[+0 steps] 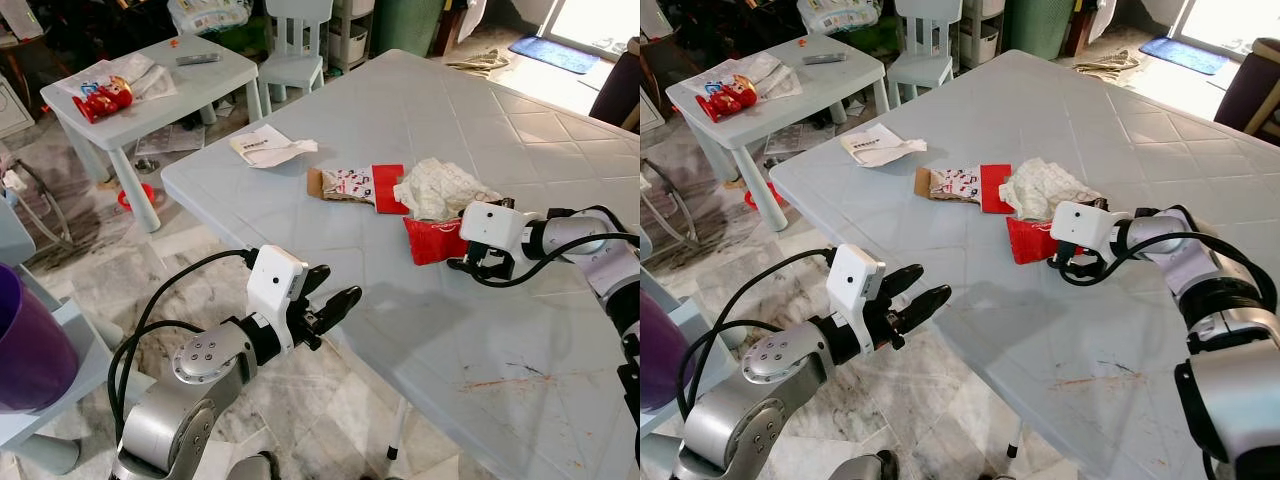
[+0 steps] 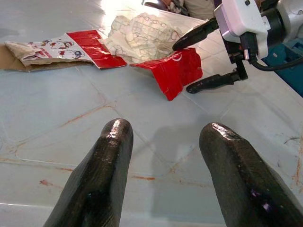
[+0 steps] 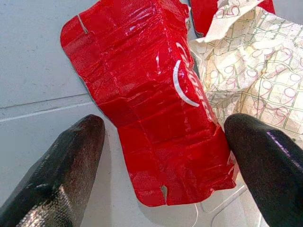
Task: Picking trash to rubbish bin
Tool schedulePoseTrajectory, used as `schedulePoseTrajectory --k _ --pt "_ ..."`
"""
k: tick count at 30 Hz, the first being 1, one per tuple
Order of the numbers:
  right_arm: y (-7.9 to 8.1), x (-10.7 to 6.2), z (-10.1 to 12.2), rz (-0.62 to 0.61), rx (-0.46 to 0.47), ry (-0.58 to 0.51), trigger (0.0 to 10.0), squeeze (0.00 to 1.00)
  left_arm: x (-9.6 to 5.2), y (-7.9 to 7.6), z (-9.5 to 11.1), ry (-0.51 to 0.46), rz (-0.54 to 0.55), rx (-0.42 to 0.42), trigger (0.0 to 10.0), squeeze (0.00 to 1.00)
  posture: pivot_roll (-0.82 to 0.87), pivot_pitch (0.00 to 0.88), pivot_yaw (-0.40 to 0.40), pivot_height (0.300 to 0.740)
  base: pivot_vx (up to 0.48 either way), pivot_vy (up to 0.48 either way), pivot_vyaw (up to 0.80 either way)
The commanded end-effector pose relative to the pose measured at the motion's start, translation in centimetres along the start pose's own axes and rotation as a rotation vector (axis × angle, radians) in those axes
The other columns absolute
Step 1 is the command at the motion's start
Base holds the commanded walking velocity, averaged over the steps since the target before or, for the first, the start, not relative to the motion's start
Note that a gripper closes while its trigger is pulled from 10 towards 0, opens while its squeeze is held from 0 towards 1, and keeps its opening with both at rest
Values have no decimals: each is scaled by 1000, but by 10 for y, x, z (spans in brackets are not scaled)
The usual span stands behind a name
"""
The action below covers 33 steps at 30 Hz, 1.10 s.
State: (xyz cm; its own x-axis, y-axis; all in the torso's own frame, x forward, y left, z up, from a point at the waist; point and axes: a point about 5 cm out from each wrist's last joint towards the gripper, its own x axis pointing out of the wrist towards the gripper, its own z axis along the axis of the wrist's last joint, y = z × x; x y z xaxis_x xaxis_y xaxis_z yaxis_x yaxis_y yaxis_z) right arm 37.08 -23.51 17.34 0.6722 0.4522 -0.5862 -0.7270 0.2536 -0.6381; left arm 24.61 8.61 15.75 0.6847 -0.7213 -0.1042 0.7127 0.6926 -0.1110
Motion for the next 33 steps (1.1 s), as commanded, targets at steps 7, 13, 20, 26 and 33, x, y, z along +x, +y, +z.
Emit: schedulePoseTrajectory --k 7,13,20,26,33 --pt "30 12 -10 135 44 13 10000 1000 -1 -5 0 4 -24 3 10000 0 123 136 -37 740 0 0 0" --pt "42 18 -12 163 45 13 0 1000 -1 -5 0 4 -23 2 10000 0 123 137 -40 740 0 0 0" --pt "48 21 -11 176 48 -4 0 0 -1 -5 0 3 -21 0 10000 0 123 137 -40 740 0 0 0" --pt "54 24 -8 182 50 -35 0 0 0 -5 0 1 -21 -1 10000 0 123 136 -43 740 0 0 0" --pt "54 25 -6 167 58 -63 0 0 1 -5 1 -2 -21 -2 10000 0 117 134 -44 740 0 0 0"
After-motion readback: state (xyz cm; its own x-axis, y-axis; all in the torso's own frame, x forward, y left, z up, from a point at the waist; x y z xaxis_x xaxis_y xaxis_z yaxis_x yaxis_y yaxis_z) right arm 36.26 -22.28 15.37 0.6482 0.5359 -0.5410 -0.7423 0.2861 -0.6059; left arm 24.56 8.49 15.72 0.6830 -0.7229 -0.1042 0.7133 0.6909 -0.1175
